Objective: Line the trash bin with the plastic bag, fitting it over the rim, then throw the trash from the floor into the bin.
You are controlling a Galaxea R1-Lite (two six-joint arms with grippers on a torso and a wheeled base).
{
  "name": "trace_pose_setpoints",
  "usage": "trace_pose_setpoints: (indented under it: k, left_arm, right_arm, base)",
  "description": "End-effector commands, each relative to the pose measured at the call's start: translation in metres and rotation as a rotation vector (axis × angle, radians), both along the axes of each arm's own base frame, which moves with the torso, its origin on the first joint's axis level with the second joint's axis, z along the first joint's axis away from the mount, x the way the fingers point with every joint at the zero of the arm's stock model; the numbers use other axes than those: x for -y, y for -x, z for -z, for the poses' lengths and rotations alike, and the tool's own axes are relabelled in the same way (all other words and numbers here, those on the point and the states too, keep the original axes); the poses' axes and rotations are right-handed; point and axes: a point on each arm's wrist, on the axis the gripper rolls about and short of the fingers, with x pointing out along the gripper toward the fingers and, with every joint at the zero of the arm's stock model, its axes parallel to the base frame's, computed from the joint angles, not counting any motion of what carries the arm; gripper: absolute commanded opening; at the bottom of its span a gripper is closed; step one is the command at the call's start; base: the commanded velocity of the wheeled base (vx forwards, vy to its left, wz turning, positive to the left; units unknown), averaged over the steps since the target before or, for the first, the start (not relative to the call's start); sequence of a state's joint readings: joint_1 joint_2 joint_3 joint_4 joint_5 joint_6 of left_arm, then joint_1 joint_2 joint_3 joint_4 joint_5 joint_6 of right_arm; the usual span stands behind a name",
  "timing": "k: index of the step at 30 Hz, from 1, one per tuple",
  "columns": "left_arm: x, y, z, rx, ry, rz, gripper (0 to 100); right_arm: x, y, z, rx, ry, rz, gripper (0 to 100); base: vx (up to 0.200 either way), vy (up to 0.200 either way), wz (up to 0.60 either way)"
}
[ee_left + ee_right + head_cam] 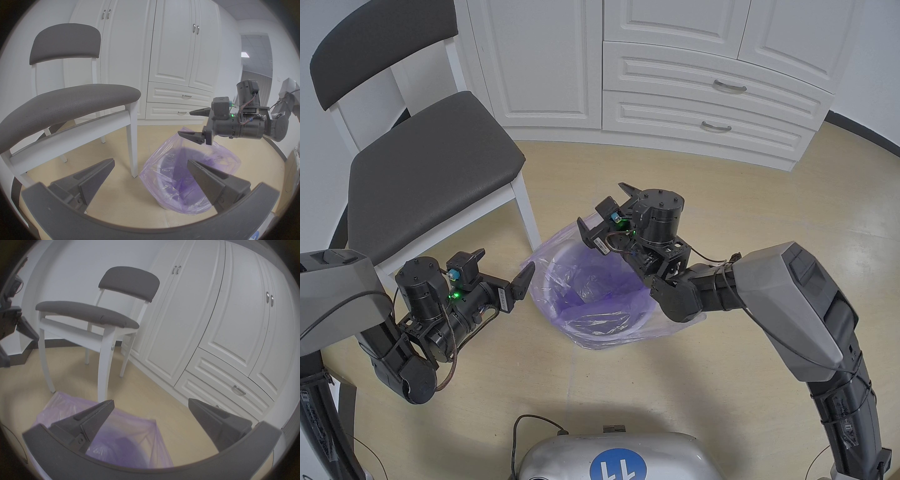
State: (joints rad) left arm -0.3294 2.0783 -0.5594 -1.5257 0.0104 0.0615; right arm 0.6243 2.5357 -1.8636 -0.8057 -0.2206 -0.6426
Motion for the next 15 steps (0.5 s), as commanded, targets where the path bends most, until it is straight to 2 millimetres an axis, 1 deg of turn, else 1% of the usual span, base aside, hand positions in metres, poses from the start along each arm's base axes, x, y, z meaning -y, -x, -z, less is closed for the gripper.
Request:
trace_pose_setpoints:
  k: [1, 2, 4, 8, 9, 10, 15]
  left_arm:
    - [0.0, 0.001, -0.002, 0.004, 0.001, 0.0, 100]
    - [0.0, 0.001, -0.002, 0.004, 0.001, 0.0, 100]
    - [-0.001, 0.002, -0.001, -0.001, 0.001, 0.0, 100]
    - [0.001, 0.005, -0.002, -0.002, 0.003, 0.006, 100]
    - [0.001, 0.005, -0.002, -0.002, 0.003, 0.006, 100]
    - [0.0, 0.006, -0.002, -0.003, 0.001, 0.006, 100]
    - [0.0, 0.007, -0.003, 0.001, 0.0, 0.006, 100]
  right_arm:
    - [0.026, 0.036, -0.033, -0.05, 0.031, -0.002, 100]
    - [0.027, 0.038, -0.035, -0.052, 0.032, -0.002, 100]
    - [0.038, 0.05, -0.043, -0.07, 0.036, 0.002, 100]
    - [0.057, 0.076, -0.057, -0.117, 0.007, 0.0, 100]
    - [0.057, 0.076, -0.057, -0.117, 0.007, 0.0, 100]
    - [0.067, 0.09, -0.062, -0.141, 0.002, -0.001, 100]
    - [0.092, 0.119, -0.066, -0.198, -0.048, 0.008, 100]
  base:
    - [0.0, 0.0, 0.0]
    - [0.0, 0.0, 0.0]
    - [0.0, 0.0, 0.0]
    - [0.0, 0.0, 0.0]
    - [0.0, 0.0, 0.0]
    - [0.0, 0.0, 0.0]
    - [0.0, 0.0, 0.0]
